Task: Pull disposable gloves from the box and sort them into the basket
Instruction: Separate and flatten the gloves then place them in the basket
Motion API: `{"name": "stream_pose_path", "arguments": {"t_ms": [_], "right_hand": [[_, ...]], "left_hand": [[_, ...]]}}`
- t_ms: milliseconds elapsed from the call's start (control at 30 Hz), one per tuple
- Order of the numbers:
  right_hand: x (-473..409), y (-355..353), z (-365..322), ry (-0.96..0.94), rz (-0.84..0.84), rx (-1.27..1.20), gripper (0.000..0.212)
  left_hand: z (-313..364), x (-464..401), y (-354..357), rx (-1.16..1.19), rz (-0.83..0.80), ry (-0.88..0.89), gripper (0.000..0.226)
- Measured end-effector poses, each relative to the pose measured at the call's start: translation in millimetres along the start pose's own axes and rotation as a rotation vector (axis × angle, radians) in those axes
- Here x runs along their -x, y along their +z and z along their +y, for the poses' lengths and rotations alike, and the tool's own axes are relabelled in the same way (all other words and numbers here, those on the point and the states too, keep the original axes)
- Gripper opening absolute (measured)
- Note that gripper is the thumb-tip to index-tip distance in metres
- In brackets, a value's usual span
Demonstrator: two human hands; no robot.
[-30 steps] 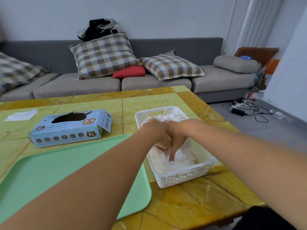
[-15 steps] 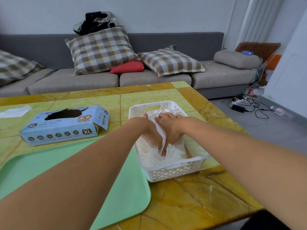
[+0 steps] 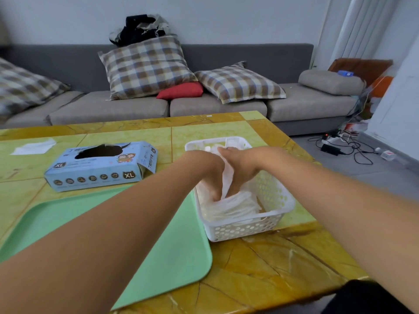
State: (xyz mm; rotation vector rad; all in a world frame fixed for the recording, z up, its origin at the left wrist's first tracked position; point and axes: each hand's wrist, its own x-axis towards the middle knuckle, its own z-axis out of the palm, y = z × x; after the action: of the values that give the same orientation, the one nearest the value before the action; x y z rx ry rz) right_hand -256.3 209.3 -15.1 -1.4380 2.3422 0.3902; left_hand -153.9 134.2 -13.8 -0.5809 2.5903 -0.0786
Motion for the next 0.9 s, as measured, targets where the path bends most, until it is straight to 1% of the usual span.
{"name": "stream_pose_path", "arguments": {"t_ms": [100, 133, 200, 267, 333, 400, 433, 467, 533, 600, 700, 767, 800, 900], "right_hand": [[17.7, -21.6, 3.8, -0.025, -0.062, -0.004, 0.161], [21.2, -25.5, 4.2, -0.021, -0.08, 0.016, 0.16], [25.9, -27.5, 1.2, -0.003, -0.091, 0.049, 0.144], [26.6, -27.6, -2.7, 0.012, -0.043, 0.059, 0.124], [22.4, -26.0, -5.4, -0.001, 0.014, 0.073, 0.106], [12.2, -20.2, -7.7, -0.051, -0.029, 0.123, 0.091], [7.0, -16.0, -8.8, -0.06, -0.072, 0.154, 0.09], [1.6, -11.7, -8.8, -0.045, -0.104, 0.178, 0.099], [-9.6, -4.3, -5.5, 0.028, -0.123, 0.236, 0.131], [-15.0, -0.2, -2.7, 0.063, -0.107, 0.268, 0.148], [-21.5, 4.4, -4.8, 0.057, -0.12, 0.258, 0.158], [-24.1, 6.1, -6.1, 0.045, -0.156, 0.229, 0.159], [-24.0, 5.7, -5.7, 0.037, -0.177, 0.212, 0.16], [-17.6, -3.4, -0.9, 0.036, -0.215, 0.146, 0.166]], "left_hand": [[-6.2, 20.6, -15.0, -0.011, 0.034, 0.022, 0.076], [-6.6, 25.9, -20.3, 0.004, 0.059, 0.031, 0.077], [-6.2, 27.7, -26.1, 0.026, 0.1, 0.035, 0.088], [-3.6, 24.8, -24.8, 0.042, 0.103, 0.029, 0.097], [-0.5, 14.8, -16.1, 0.032, 0.042, 0.01, 0.105], [1.5, 4.9, -4.6, 0.005, -0.039, 0.003, 0.109], [2.3, 0.6, 0.0, 0.007, -0.059, -0.001, 0.109], [3.6, -2.8, 2.9, 0.009, -0.069, -0.008, 0.109], [5.9, -7.5, 5.1, -0.008, -0.078, -0.014, 0.11], [7.4, -10.6, 3.4, -0.008, -0.094, -0.032, 0.113], [6.9, -10.8, -1.5, -0.008, -0.17, -0.097, 0.133], [7.9, -10.0, -1.5, -0.021, -0.212, -0.114, 0.15], [8.4, -11.9, 0.0, -0.028, -0.222, -0.125, 0.155], [6.9, -13.0, 1.9, -0.036, -0.23, -0.11, 0.151]]}}
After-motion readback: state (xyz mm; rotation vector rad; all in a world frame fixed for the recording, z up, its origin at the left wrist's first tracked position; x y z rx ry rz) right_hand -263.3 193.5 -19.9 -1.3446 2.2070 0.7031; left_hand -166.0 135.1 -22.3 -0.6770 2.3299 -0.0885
